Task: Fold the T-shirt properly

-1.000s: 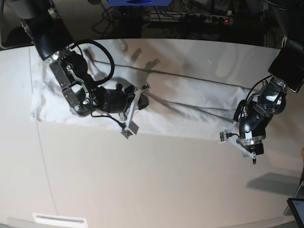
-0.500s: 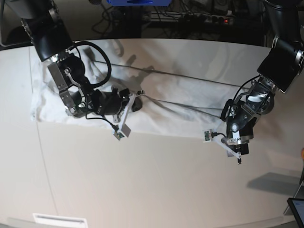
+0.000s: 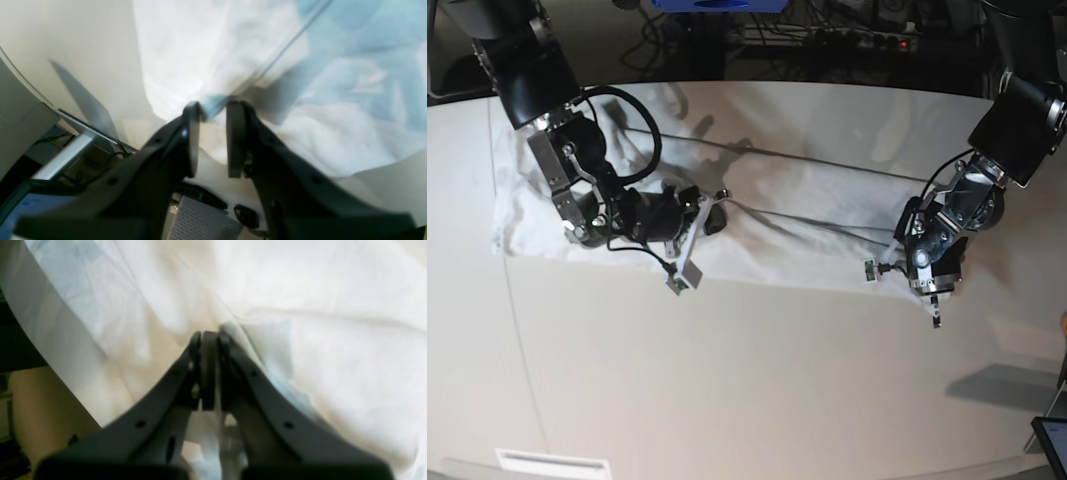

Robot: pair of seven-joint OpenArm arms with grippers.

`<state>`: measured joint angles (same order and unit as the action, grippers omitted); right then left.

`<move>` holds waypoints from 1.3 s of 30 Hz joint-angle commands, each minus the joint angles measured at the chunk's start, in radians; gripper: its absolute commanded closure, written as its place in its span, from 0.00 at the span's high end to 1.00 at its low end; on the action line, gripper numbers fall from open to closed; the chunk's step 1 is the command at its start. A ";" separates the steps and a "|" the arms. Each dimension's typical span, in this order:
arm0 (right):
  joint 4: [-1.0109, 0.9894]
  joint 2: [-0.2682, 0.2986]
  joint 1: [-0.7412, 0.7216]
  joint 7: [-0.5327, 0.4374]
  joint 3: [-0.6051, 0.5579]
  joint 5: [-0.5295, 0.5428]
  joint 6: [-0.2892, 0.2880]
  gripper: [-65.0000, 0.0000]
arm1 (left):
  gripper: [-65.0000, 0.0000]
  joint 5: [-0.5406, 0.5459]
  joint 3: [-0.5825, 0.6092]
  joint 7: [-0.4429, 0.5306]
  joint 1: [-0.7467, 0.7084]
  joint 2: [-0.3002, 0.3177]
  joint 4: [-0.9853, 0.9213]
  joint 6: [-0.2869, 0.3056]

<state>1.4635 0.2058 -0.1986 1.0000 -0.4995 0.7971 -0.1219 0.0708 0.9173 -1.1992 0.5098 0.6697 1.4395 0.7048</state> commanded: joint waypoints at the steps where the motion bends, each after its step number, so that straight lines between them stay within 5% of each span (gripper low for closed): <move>1: 0.021 -0.003 -0.023 -0.014 0.002 0.015 -0.003 0.04 | 0.20 -0.018 -0.010 -0.009 0.025 0.012 0.004 -0.007; 23: 0.021 -0.015 -0.023 -0.014 0.000 0.015 -0.003 0.04 | 0.19 -0.027 -0.019 -0.009 0.036 -0.011 0.004 -0.007; 29: 0.021 -0.015 -0.023 -0.014 0.003 0.015 -0.003 0.04 | 0.00 -0.027 -0.014 -0.009 0.036 -0.012 0.004 -0.007; 39: 0.021 -0.015 -0.023 -0.014 0.003 0.015 -0.003 0.04 | 0.00 -0.027 -0.013 -0.021 0.025 0.029 0.114 -0.007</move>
<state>1.4635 0.1925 -0.1986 1.0008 -0.5022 0.7971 -0.1215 0.0605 0.9127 -1.2072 0.5091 0.6834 1.5402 0.7048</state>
